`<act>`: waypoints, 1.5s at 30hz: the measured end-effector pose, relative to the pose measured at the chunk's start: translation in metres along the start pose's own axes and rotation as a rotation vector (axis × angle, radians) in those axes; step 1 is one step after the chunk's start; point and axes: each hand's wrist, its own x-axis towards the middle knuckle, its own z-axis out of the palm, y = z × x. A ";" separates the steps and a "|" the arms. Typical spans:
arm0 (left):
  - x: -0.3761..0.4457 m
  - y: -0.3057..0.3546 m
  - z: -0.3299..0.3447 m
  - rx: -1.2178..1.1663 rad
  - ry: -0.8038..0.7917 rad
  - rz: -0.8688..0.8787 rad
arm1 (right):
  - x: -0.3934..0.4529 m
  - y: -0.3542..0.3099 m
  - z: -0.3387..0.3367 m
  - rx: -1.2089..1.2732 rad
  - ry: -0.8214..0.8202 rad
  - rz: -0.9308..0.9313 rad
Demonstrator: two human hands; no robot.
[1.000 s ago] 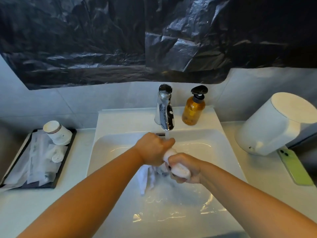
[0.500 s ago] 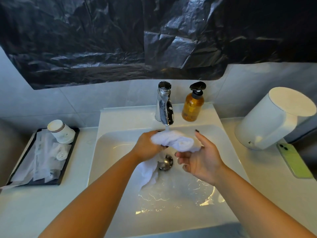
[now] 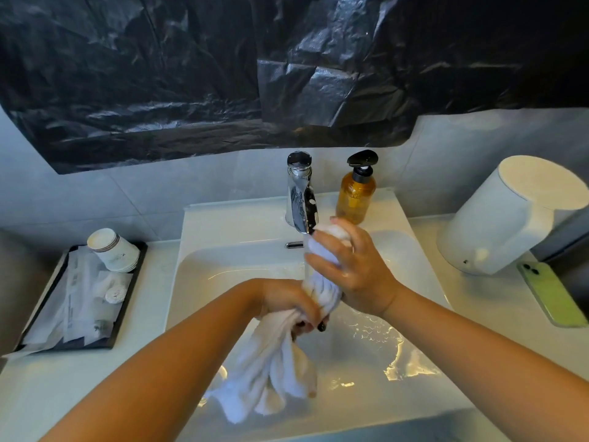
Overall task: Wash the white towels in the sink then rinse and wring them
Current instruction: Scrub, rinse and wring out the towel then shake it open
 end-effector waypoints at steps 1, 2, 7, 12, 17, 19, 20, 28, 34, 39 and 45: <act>0.001 0.004 0.001 0.089 0.053 -0.021 | 0.000 0.002 -0.002 -0.027 -0.039 -0.039; 0.004 0.007 0.001 0.237 0.144 -0.033 | 0.000 0.004 -0.005 -0.052 -0.091 -0.052; 0.021 0.016 -0.006 0.776 0.551 0.007 | 0.005 -0.005 -0.013 -0.130 -0.439 0.182; 0.022 0.025 -0.008 1.188 0.792 0.108 | 0.018 0.001 -0.011 0.296 -1.040 0.959; 0.025 0.029 -0.019 1.530 0.832 0.240 | 0.015 -0.005 -0.006 0.923 -0.966 1.448; 0.026 0.026 -0.025 1.604 0.822 0.358 | 0.015 -0.016 -0.011 1.169 -0.836 1.615; 0.025 0.026 -0.028 1.620 0.797 0.412 | 0.014 -0.023 -0.011 1.274 -0.773 1.673; 0.032 -0.008 -0.031 1.384 0.995 0.810 | 0.009 -0.047 -0.011 1.373 -0.590 1.772; 0.023 -0.013 -0.015 0.560 1.223 0.414 | 0.004 -0.030 -0.027 1.559 -0.141 1.729; 0.017 -0.022 -0.015 -0.623 1.300 0.195 | -0.023 -0.109 -0.019 0.786 -0.179 1.286; 0.018 -0.006 0.004 -1.270 0.815 0.236 | 0.009 -0.125 0.035 0.217 -0.260 0.938</act>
